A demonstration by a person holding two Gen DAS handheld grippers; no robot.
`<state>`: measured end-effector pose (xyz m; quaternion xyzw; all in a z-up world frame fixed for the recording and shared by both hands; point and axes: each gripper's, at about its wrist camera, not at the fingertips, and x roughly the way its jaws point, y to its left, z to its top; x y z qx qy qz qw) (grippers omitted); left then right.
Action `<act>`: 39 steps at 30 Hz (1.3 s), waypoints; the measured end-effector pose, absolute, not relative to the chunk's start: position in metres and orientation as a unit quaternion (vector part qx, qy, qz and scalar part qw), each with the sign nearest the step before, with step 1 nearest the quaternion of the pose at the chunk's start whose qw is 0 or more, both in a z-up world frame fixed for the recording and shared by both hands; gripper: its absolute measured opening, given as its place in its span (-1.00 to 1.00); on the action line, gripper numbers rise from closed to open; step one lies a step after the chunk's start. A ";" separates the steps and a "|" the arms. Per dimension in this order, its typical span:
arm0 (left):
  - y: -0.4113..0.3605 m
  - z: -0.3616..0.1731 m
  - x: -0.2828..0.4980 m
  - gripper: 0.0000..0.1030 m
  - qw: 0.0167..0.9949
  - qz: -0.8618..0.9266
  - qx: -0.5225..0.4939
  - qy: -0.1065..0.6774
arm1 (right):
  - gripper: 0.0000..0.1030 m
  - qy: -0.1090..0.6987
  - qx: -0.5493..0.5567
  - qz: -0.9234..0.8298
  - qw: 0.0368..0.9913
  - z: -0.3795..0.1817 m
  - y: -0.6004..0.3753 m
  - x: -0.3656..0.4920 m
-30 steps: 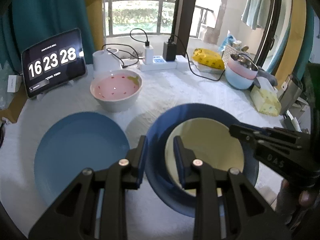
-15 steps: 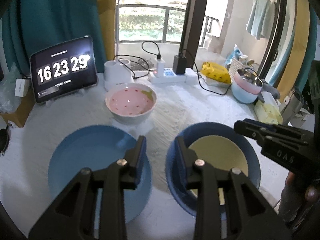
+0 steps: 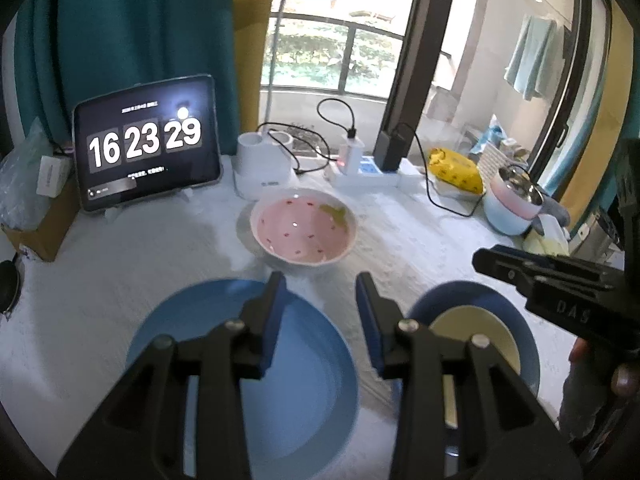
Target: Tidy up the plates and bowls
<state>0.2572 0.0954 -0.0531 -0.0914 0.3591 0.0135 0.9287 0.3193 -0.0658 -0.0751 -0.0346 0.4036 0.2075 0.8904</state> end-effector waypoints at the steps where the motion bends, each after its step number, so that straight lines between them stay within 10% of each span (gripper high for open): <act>1: 0.098 -0.053 0.258 -0.27 0.929 0.014 -0.092 0.359 | -0.47 0.404 -0.036 0.207 0.890 -0.075 -0.064 0.321; 39: 0.157 -0.115 0.359 -0.27 0.885 0.044 -0.157 0.436 | -0.46 0.515 -0.048 0.199 0.833 -0.137 0.024 0.441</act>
